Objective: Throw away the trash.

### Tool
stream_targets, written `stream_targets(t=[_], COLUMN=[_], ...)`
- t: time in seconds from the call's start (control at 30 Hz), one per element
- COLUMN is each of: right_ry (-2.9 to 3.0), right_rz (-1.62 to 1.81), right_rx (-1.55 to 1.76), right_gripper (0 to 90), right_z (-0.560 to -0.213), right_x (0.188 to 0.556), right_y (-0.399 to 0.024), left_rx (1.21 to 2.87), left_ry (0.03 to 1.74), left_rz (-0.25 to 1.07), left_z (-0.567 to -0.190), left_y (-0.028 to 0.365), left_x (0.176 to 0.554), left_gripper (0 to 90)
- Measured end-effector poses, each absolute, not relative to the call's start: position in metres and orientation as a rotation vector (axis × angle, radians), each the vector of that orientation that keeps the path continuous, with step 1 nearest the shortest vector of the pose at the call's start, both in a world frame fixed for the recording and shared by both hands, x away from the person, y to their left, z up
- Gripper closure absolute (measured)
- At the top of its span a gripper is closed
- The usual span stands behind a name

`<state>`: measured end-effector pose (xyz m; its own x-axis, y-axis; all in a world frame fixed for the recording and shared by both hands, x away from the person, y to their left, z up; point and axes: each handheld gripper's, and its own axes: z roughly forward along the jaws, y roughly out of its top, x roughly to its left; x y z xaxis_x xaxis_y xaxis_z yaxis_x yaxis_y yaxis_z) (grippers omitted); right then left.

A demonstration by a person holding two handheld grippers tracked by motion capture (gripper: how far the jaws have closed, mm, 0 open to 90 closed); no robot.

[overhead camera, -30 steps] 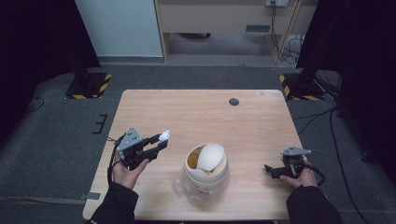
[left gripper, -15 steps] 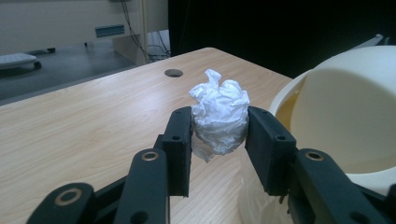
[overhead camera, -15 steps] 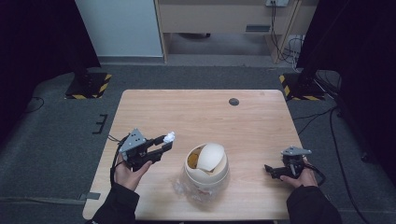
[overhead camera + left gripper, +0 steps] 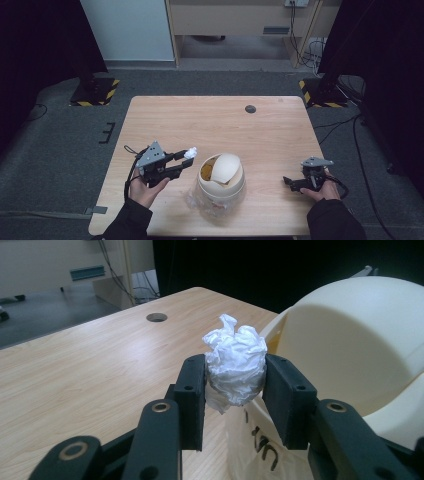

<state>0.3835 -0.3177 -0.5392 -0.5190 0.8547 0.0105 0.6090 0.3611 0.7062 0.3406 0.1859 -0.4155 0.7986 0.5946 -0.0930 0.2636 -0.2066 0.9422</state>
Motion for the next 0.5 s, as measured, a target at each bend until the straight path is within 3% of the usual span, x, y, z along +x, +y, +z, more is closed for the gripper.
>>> stream_targets(t=[0.5], right_ry=[2.269], right_rz=[0.946], right_rx=[1.283], right_gripper=[0.7], right_z=[-0.539], right_x=[0.384], right_y=[-0.318], left_rx=[1.834], left_ry=[0.607], left_rz=[0.273], left_z=[-0.422], left_y=[0.168], left_x=[0.341], left_gripper=[61.3])
